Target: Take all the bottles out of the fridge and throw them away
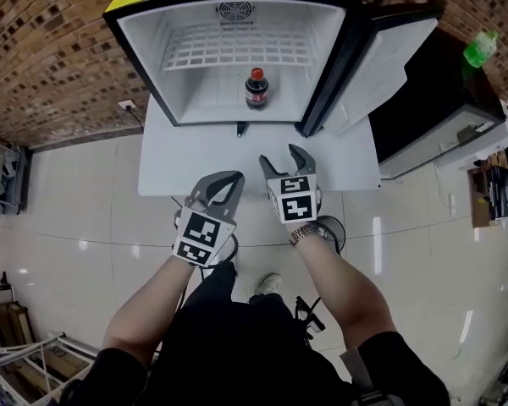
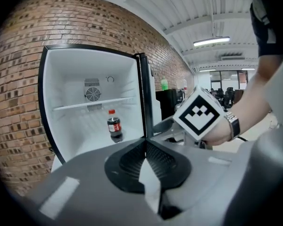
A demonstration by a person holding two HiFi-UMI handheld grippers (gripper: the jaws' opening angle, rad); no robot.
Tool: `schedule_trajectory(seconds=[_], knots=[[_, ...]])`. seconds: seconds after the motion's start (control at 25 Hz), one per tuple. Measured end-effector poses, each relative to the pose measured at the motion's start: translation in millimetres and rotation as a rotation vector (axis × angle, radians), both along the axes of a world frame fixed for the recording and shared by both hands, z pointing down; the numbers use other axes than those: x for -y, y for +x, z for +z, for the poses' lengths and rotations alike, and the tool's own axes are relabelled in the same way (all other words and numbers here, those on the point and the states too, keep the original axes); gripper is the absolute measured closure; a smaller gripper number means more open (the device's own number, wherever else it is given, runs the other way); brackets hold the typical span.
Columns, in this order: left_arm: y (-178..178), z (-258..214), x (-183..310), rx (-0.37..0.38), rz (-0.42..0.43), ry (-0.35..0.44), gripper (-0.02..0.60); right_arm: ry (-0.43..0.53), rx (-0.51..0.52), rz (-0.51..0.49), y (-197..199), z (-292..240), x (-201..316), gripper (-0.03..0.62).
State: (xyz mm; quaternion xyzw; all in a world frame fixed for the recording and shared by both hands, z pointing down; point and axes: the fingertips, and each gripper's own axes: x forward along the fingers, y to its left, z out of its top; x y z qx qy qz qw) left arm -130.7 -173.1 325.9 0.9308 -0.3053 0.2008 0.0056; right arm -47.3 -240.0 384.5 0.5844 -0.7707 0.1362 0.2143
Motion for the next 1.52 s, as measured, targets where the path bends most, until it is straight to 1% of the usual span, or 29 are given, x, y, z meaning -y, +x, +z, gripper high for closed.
schedule_trajectory(seconds=[0.2,0.4,0.76,0.92,1.2,1.52], knots=[[-24.5,-4.7,26.4,0.004,0.007,0.009,0.578,0.014,-0.028,0.023,-13.0,-12.2,60.0,0.293],[-42.2,-2.1,50.6,0.014,0.025,0.006,0.578,-0.006,-0.043,0.069,-17.9,-5.9,104.9,0.293],[-52.7,6.6,88.2,0.017,0.061,-0.006,0.578,-0.026,-0.054,0.135,-13.2,10.1,161.1,0.292],[-54.1,10.8,100.0,0.017,0.073,-0.009,0.578,-0.029,-0.061,0.153,-9.4,14.9,175.5,0.286],[-61.5,21.5,113.9,0.026,0.079,-0.024,0.578,-0.024,-0.060,0.157,-13.3,20.5,194.5,0.284],[-66.4,24.5,119.3,0.031,0.072,-0.030,0.578,-0.013,-0.069,0.166,-13.9,19.6,194.0,0.286]])
